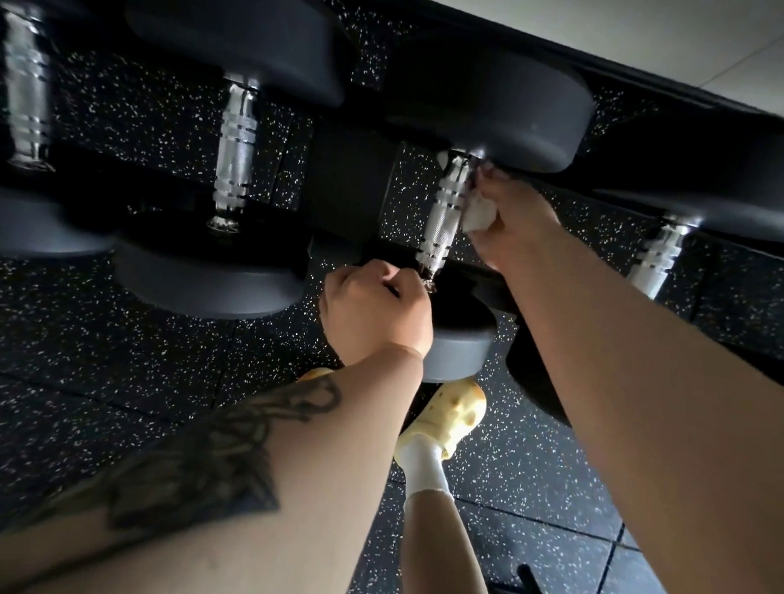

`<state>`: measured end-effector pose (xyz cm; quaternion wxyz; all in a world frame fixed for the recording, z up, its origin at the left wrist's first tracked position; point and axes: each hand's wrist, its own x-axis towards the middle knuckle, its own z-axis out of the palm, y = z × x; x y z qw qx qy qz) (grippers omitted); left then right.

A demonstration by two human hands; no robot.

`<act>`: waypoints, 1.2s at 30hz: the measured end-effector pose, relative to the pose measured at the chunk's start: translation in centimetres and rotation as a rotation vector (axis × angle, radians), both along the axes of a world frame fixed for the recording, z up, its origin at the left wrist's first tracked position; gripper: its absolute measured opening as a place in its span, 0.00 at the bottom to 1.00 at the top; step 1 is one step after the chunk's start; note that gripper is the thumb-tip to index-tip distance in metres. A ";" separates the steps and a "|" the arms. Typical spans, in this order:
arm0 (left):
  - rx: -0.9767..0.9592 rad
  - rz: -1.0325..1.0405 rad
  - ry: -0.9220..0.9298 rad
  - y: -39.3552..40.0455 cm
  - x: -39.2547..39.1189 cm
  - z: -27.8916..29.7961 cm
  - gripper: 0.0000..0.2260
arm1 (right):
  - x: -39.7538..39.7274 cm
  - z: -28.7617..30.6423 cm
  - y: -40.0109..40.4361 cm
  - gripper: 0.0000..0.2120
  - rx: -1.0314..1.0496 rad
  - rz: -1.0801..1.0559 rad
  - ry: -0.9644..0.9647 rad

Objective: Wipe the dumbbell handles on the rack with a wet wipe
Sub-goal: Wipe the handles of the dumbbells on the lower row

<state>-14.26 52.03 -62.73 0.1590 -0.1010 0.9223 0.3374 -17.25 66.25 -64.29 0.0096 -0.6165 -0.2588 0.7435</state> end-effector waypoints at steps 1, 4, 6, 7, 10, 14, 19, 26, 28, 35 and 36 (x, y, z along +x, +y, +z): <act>-0.003 -0.007 0.000 0.0 0.0 0.0 0.16 | -0.8 0.4 -0.3 0.06 0.083 -0.006 -0.117; -0.012 -0.007 -0.002 0.0 -0.1 -0.1 0.17 | -0.7 1.4 -2.4 0.07 0.554 0.107 -0.374; -0.023 0.002 -0.013 0.0 -0.1 -0.1 0.17 | 0.6 1.4 -3.8 0.07 0.921 0.285 -0.362; -0.030 0.002 -0.016 -0.1 -0.1 -0.1 0.17 | 1.3 1.3 -4.0 0.05 1.042 0.408 -0.327; -0.027 -0.014 -0.013 -0.1 -0.1 0.0 0.16 | 3.7 1.1 -3.6 0.17 1.338 0.724 -0.203; -0.034 -0.031 -0.009 -0.1 -0.1 0.0 0.17 | 7.2 0.4 -3.8 0.11 1.134 0.987 -0.180; -0.051 -0.031 -0.006 -0.2 -0.2 -0.2 0.17 | 6.8 0.6 -2.6 0.08 0.502 0.960 -0.179; -0.056 -0.037 -0.007 -0.2 -0.1 -0.5 0.17 | 2.5 -2.0 -3.0 0.21 -0.168 0.112 0.056; -0.063 -0.037 -0.011 -0.2 -0.2 -0.6 0.17 | 3.4 -1.1 -2.9 0.22 -0.058 0.365 0.035; -0.080 -0.010 -0.006 -0.1 -0.2 -0.3 0.19 | 5.5 3.5 -4.4 0.11 0.764 1.423 -0.362; -0.080 -0.003 -0.011 -0.2 -0.2 -0.3 0.19 | 5.7 4.3 -5.1 0.10 0.820 1.426 -0.323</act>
